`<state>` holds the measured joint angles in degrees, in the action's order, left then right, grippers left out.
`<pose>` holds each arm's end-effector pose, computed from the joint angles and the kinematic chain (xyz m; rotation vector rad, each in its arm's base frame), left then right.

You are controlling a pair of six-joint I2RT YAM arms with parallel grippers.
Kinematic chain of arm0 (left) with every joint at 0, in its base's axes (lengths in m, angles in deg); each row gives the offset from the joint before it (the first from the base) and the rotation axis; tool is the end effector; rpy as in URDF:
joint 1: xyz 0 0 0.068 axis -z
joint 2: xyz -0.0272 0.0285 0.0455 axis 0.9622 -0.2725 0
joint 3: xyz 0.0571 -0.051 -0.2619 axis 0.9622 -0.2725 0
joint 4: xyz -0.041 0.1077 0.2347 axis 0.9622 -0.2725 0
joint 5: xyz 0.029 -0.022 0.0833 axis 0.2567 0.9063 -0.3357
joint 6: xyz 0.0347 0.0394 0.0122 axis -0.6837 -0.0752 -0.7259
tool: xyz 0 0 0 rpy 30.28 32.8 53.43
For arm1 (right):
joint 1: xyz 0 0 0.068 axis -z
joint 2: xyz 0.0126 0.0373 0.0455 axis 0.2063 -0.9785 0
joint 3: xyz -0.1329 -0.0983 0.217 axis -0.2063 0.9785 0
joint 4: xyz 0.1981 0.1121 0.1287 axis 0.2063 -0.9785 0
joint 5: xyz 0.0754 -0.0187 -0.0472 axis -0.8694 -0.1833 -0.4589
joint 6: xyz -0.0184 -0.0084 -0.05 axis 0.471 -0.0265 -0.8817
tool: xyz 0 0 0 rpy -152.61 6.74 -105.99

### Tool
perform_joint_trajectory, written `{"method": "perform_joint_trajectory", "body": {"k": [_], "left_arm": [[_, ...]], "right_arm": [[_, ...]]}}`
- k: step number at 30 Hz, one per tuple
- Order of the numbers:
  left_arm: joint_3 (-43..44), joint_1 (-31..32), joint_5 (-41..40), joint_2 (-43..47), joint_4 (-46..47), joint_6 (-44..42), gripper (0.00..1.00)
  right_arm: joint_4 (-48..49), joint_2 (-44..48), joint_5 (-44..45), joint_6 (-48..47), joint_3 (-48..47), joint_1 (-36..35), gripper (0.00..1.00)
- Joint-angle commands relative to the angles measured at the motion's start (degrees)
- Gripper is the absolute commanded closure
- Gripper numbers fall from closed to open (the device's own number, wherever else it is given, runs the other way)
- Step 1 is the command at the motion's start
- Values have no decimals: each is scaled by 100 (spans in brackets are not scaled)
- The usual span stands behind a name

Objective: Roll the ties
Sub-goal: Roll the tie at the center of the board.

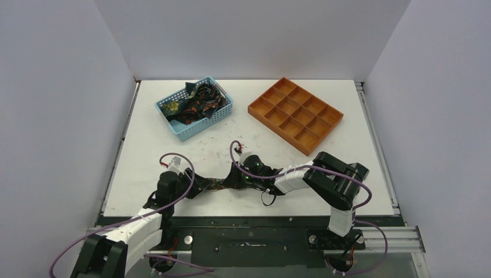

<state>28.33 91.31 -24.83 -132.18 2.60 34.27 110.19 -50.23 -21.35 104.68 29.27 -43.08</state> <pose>0.1380 -0.0520 0.1126 -0.6158 2.1847 -1.0081 0.1929 0.2908 0.1204 -0.4233 2.3485 1.1888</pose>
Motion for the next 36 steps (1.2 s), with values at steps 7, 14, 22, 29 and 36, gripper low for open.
{"method": "perform_joint_trajectory", "body": {"k": [7,14,22,29,36], "left_arm": [[-212,-27,291,-99,571,-169,82],[-271,-18,269,107,635,-144,100],[-69,14,-260,739,-373,-328,100],[71,72,-429,785,-675,-358,100],[254,137,-581,733,-888,-390,100]], "right_arm": [[-231,-203,16,-119,154,125,95],[-326,-97,75,-91,126,169,91],[-970,593,561,-205,-34,143,50],[-1580,990,986,-564,-502,-176,66],[-1648,594,879,-645,-896,-392,88]]}}
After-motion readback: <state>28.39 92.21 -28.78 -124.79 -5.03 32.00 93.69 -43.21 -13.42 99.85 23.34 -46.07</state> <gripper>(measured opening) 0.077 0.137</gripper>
